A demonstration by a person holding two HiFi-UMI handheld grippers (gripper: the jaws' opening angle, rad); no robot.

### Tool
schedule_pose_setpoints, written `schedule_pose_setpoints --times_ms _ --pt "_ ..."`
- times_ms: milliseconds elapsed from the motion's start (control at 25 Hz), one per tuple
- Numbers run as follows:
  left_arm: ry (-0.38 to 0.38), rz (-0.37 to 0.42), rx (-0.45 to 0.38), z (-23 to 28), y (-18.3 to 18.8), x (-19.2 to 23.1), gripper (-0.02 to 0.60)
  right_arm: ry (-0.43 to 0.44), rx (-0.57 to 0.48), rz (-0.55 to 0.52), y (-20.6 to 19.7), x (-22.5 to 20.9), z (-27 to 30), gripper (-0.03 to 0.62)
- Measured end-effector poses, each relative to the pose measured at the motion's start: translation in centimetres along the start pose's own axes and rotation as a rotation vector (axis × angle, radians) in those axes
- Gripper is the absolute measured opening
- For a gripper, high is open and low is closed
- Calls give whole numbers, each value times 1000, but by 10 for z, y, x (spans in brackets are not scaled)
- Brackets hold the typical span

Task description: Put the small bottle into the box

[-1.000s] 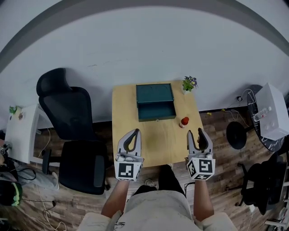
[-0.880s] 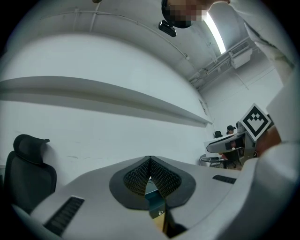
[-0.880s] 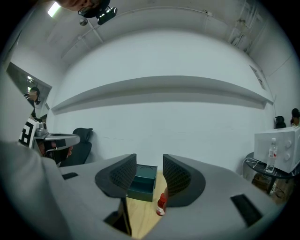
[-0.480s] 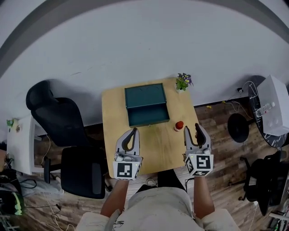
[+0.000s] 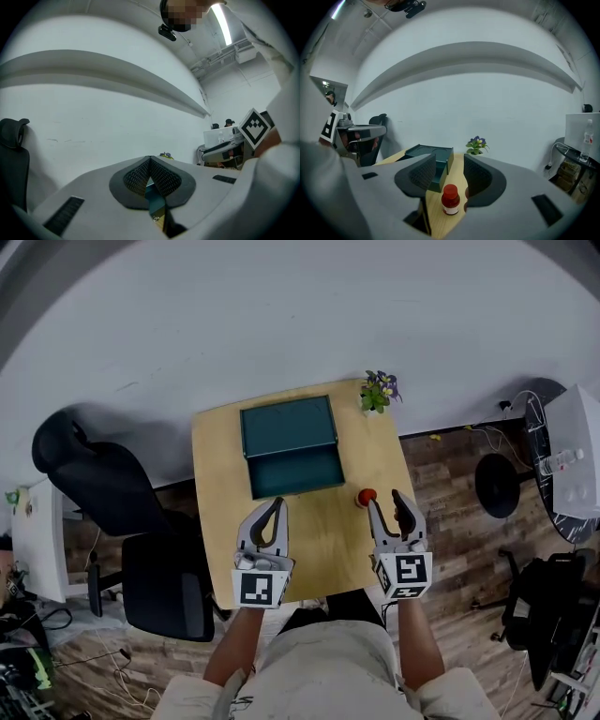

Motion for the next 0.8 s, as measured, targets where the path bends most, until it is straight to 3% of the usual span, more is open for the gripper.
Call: schedule_pose_setpoints --times_ms 400,680,800 --pt "-2 -9 103 19 -36 -3 6 48 133 6 -59 3 33 210" --pt "1 -16 133 25 -49 -1 6 66 187 -10 -83 4 49 210" --pt "3 -22 140 27 -54 0 6 61 198 -19 -88 4 52 179"
Point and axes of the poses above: the fingertips, and each gripper's own axes: z forward along the fingers, x to its left, y out of its top, the point moved 1 cm from there along -z, backward along the fingers, and after that the axes turned 4 degrees about -y, right-handed, at the moved point
